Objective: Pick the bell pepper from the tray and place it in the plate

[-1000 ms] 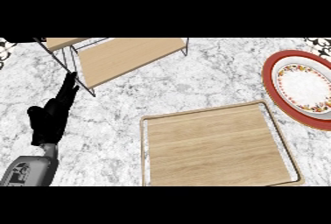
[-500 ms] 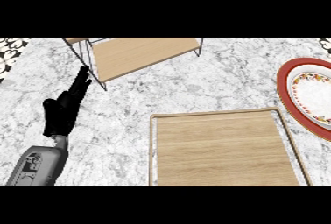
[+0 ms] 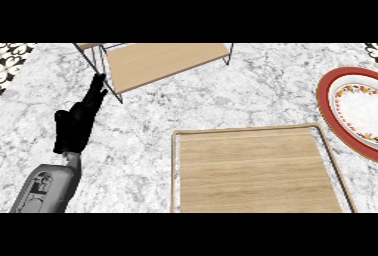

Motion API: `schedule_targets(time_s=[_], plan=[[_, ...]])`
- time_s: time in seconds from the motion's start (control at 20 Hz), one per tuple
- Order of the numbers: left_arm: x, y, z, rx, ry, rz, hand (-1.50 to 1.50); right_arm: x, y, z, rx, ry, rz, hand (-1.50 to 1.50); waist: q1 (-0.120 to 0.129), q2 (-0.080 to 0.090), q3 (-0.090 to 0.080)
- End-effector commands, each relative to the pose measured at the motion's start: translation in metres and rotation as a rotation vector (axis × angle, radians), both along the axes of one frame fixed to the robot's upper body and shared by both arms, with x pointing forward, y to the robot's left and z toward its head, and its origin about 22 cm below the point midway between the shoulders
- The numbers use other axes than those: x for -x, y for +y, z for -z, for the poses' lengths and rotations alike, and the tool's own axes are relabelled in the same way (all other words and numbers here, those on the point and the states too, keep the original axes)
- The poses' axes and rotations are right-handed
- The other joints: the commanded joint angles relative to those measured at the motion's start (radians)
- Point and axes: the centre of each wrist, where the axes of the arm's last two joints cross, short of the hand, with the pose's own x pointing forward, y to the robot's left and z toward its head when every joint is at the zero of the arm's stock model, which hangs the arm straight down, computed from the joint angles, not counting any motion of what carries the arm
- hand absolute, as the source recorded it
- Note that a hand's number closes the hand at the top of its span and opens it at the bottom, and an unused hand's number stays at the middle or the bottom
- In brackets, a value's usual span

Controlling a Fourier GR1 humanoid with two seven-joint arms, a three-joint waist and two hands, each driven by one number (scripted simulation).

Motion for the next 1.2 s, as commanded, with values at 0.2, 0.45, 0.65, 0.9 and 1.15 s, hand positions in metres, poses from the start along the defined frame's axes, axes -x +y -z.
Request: schedule_targets(time_s=[0.2, 0.45, 0.65, 0.9, 1.15], plan=[[-0.002, -0.007, -0.002, 0.000, -0.001, 0.023, 0.00, -0.037, 0.052, 0.055, -0.003, 0.182, 0.056, -1.50, 0.000, 0.000, -0.001], [-0.013, -0.009, -0.018, -0.012, -0.025, 0.021, 0.00, -0.038, 0.057, 0.072, -0.105, 0.219, 0.046, -1.50, 0.004, 0.006, 0.001], [-0.004, -0.002, -0.007, -0.007, -0.010, 0.013, 0.00, -0.037, 0.061, 0.081, -0.230, 0.174, 0.020, -1.50, 0.009, 0.007, 0.002], [-0.007, 0.001, -0.011, -0.004, -0.016, 0.013, 0.00, -0.038, 0.044, 0.055, -0.509, 0.058, 0.013, -1.50, -0.009, 0.002, 0.001], [-0.002, 0.003, 0.001, 0.001, -0.005, -0.002, 0.00, -0.006, 0.003, 0.045, -0.654, -0.036, 0.159, -1.50, -0.014, 0.005, 0.001]])
